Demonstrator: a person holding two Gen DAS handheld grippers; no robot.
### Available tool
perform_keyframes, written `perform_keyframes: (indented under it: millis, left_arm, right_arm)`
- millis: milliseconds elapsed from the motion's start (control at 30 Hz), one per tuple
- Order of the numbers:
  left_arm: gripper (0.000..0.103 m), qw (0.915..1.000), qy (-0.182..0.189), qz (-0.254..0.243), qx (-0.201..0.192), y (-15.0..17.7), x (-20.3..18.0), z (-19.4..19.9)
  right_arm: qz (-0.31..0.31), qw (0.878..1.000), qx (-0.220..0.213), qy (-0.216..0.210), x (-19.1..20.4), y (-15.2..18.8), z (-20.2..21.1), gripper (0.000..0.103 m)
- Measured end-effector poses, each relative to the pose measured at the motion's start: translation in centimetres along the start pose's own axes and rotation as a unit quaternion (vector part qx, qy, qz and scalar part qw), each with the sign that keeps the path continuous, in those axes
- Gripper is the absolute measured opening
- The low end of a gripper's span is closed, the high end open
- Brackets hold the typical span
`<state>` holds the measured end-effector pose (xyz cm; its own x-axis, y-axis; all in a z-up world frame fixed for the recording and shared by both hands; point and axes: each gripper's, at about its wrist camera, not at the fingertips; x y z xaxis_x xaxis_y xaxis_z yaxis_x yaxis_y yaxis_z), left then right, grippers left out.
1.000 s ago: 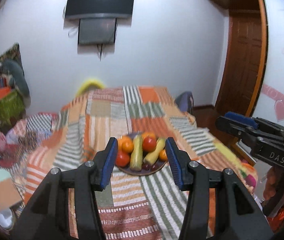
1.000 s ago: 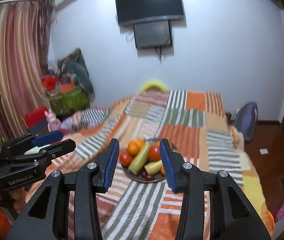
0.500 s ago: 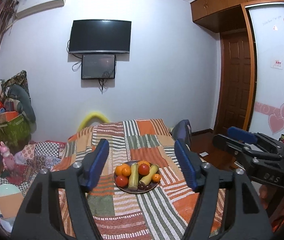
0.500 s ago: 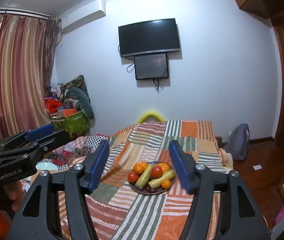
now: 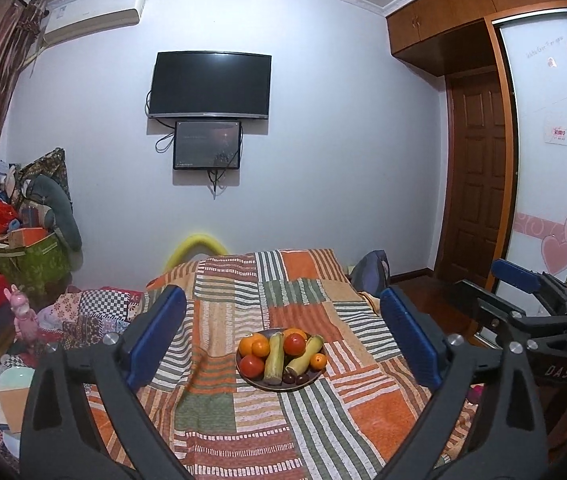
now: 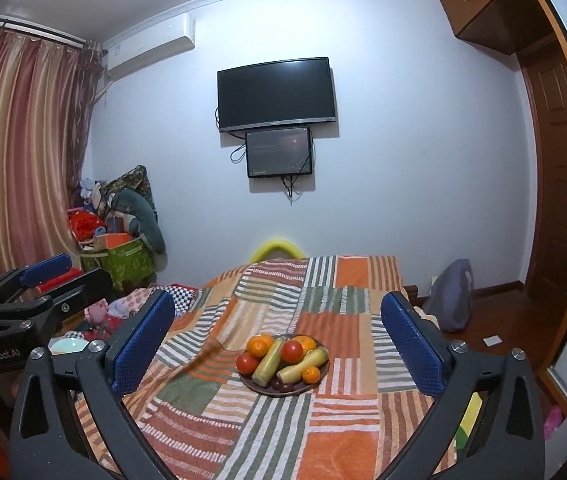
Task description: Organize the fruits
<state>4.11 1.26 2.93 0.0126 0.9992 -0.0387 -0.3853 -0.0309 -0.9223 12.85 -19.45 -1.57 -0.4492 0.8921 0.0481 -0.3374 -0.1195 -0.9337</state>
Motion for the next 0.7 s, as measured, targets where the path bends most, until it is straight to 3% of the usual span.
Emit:
perform_keyframes:
  millis: [700]
  left_arm:
    - [0.1,1.0,0.002,-0.003,-0.008,0.26,-0.03,0.65]
  right_arm:
    - [0.003,1.0,-0.003,0.005,0.21,0.21,0.69,0.103]
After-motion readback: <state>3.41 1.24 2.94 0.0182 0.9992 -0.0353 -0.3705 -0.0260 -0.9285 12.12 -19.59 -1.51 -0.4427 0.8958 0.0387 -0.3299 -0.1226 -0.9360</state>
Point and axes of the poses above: each gripper's, at about its wrist camera, not at the fingertips, and z roughly against the way its jaws point, x to its left, y to its underside, and after that the axes turned 11 degrees about x, right-handed
